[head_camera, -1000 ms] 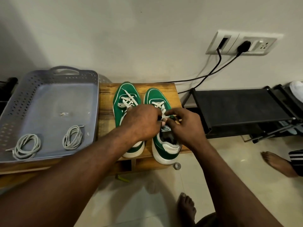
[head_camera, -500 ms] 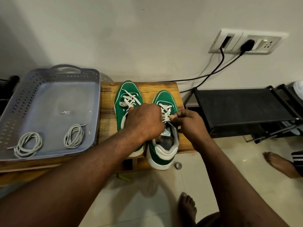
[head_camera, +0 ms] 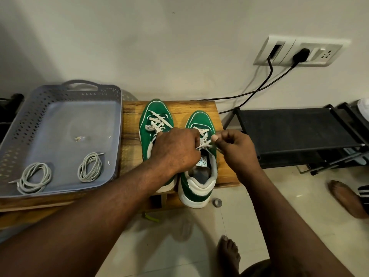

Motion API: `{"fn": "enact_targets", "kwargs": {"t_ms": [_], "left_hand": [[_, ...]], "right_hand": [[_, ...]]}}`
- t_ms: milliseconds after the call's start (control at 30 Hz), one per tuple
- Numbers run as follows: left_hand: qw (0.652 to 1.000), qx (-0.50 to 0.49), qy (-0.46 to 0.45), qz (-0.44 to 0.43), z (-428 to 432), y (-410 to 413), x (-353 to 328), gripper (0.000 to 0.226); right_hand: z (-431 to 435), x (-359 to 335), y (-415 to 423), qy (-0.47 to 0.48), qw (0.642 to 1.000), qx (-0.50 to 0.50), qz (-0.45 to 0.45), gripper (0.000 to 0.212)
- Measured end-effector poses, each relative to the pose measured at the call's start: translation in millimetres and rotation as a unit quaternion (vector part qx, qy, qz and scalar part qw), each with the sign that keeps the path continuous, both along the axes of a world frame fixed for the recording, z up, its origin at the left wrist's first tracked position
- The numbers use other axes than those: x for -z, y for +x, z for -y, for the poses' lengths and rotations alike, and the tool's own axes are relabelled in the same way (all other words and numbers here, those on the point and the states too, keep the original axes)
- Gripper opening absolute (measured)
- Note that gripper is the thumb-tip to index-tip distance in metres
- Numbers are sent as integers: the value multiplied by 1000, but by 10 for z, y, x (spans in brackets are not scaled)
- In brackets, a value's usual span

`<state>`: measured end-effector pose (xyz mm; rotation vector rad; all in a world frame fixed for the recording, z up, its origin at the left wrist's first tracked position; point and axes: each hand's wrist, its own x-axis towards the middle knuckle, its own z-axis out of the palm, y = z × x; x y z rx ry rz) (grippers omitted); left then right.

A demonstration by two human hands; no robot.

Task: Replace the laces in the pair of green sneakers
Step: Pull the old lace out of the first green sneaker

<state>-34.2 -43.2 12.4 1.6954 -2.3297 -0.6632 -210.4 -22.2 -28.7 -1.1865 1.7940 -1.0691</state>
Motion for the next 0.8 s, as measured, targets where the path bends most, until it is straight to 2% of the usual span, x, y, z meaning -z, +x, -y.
{"fn": "enact_targets", "kwargs": {"t_ms": [67,100,167,233,267,333,400,467,533,567,600,667,733,800], "left_hand": [[1000,6,0,5,-3,0,-5,19],[1000,7,-1,8,-4,0,-6,20],[1000,8,0,11,-3,-7,-7,20],[1000,11,1,12,-3,-14,-6,20],[1000,12,2,12,-2,-16,-4,21],[1000,14,4,9,6,-18,5,20],[1000,13,3,4,17,-17,9,17],[1000,13,5,1,19,-8,5,18],[1000,10,11,-3,16,0,2,19],[1000,9,15,-7,10,3,-4,19],[1000,11,18,-9,5,-1,-7,21],[1000,17,22,-5,-5,-10,-7,28],[999,27,28,15,6,-36,13,31],[998,19,67,-9,14,-53,6,31]], "right_hand": [[10,-8,-6,56,992,88,64,24],[10,-23,-7,76,989,104,68,26],[2,-29,-13,68,994,64,59,25],[-18,-47,-14,24,998,-32,55,25],[-29,-53,-16,6,996,-82,22,28],[-26,9,-31,-28,984,-141,-102,28],[-13,62,-38,-60,973,-133,-177,17],[11,33,-44,-81,975,-78,-190,15],[17,-27,-67,-60,991,16,-118,22],[18,-66,-78,-33,996,67,-39,27],[14,-103,-85,5,991,114,65,31],[-11,-150,-53,70,953,164,244,35],[-10,-174,-18,77,937,140,311,35],[-1,-187,31,57,944,102,308,31]]}}
